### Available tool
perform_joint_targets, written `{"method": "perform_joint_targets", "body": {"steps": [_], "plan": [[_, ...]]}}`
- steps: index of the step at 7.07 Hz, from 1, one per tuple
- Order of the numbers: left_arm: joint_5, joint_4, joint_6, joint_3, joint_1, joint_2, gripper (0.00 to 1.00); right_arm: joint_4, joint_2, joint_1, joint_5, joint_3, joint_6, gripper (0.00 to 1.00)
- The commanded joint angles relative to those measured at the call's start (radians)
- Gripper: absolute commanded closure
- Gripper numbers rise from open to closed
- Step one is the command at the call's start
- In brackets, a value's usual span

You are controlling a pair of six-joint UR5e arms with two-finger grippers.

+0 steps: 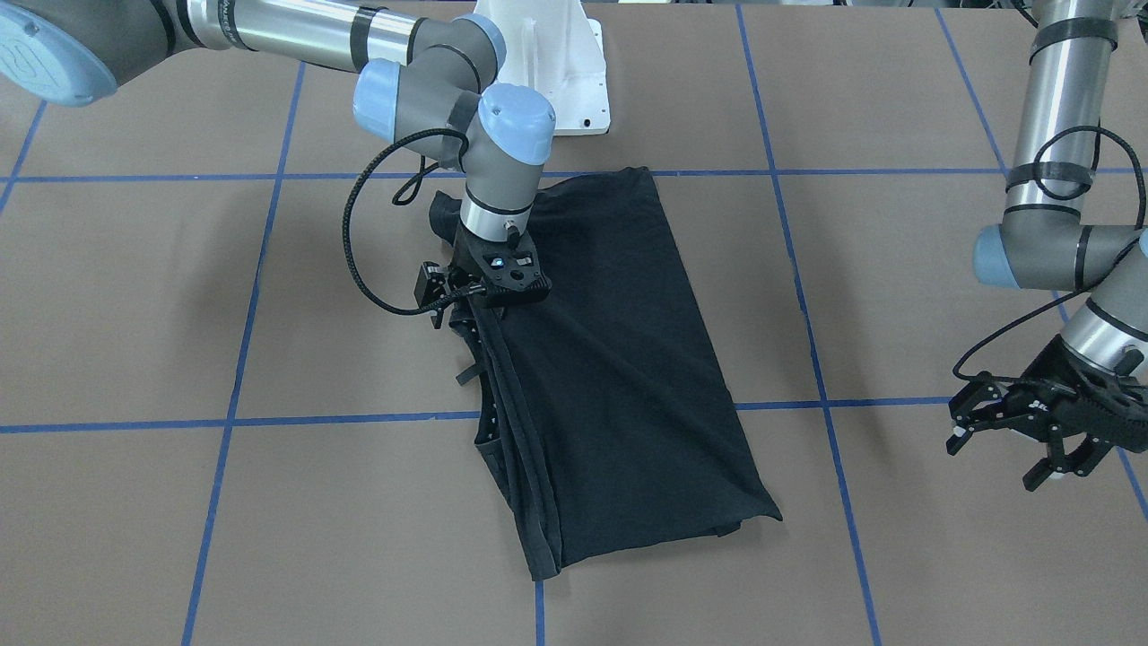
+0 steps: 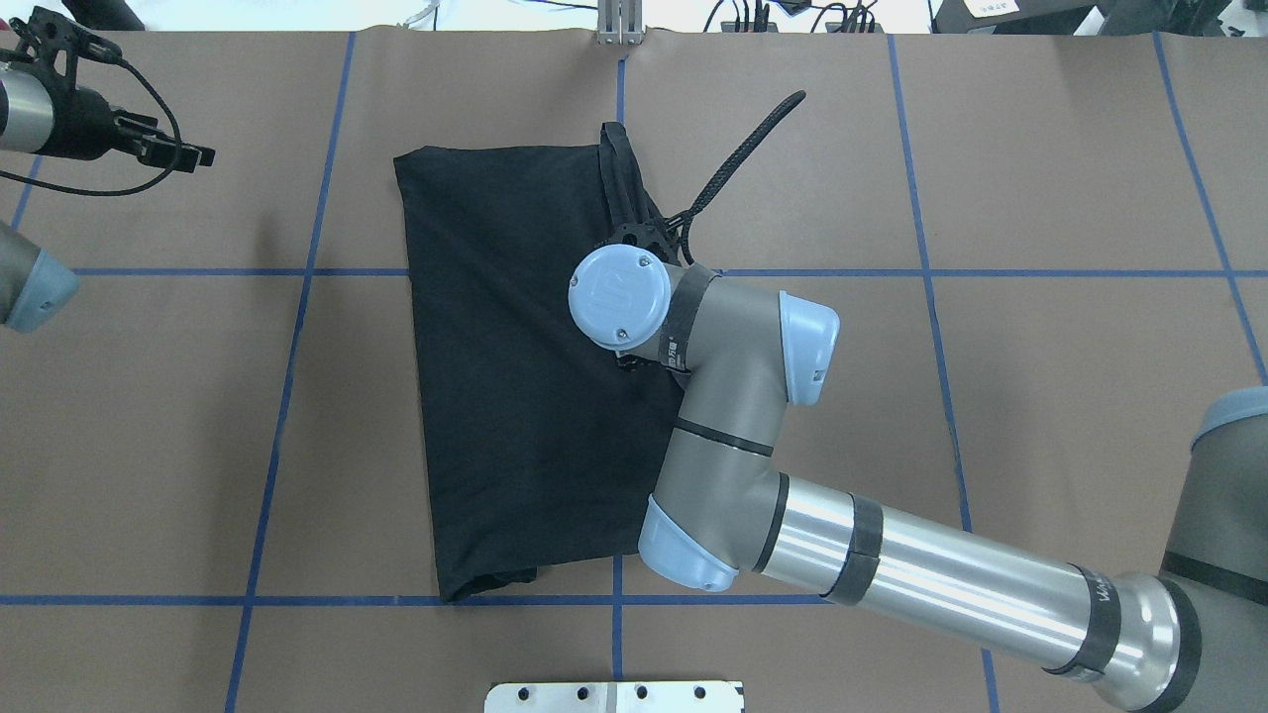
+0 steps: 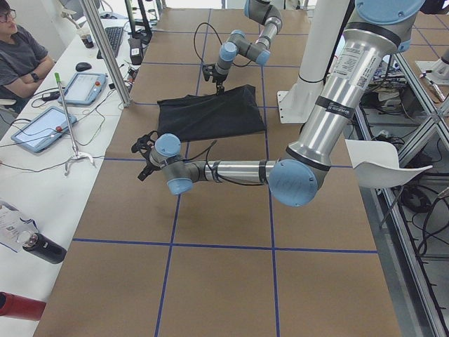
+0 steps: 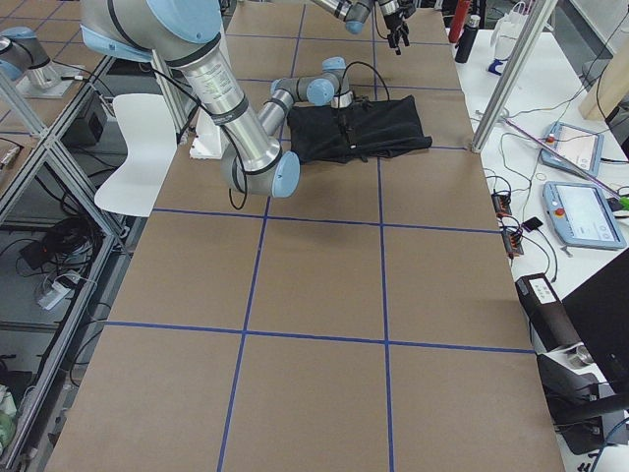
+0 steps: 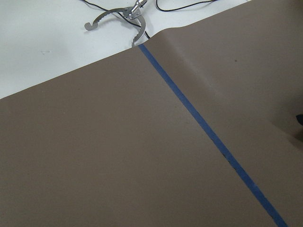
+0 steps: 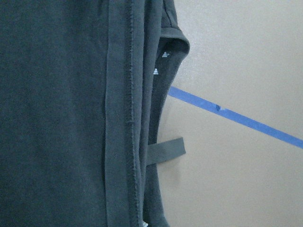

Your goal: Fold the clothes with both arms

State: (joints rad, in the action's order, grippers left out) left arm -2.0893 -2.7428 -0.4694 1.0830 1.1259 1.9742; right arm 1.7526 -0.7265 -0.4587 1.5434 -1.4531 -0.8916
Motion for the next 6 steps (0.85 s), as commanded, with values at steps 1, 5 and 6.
{"method": "perform_joint_targets", "body": {"steps": [1, 5, 6], "plan": [[0.000, 0.000, 0.000, 0.000, 0.000, 0.000, 0.00, 0.001, 0.022, 0.000, 0.001, 0.033, 0.000, 0.06], [0.000, 0.000, 0.000, -0.003, 0.000, 0.000, 0.00, 0.036, 0.009, -0.008, 0.001, 0.030, 0.051, 0.07], [0.000, 0.000, 0.000, -0.006, -0.002, 0.000, 0.00, 0.056, 0.009, -0.026, 0.029, 0.022, 0.078, 0.08]]}}
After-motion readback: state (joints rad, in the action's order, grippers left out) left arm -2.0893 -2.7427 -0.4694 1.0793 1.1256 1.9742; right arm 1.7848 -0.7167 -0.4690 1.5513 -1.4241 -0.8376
